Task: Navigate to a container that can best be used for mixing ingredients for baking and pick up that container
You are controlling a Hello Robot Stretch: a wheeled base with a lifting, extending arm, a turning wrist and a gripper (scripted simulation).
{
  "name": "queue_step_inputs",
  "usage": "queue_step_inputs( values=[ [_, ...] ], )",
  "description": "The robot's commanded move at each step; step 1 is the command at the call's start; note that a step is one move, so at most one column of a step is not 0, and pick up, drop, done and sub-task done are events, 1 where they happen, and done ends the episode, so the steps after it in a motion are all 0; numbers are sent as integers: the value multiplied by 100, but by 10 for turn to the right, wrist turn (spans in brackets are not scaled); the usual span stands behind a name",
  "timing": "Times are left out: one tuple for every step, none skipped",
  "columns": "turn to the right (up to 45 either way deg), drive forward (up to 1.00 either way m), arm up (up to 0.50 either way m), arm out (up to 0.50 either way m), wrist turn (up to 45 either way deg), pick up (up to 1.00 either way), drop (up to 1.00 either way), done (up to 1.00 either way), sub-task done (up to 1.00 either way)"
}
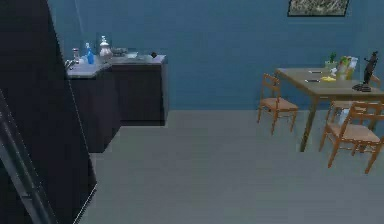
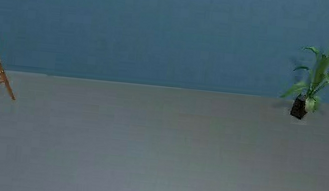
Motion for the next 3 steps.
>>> queue_step_inputs(
  values=[
    [0, 100, 0, 0, 0, 0, 0, 0, 0],
    [-30, 0, 0, 0, 0, 0, 0, 0, 0],
    [0, 100, 0, 0, 0, 0, 0, 0, 0]
  ],
)
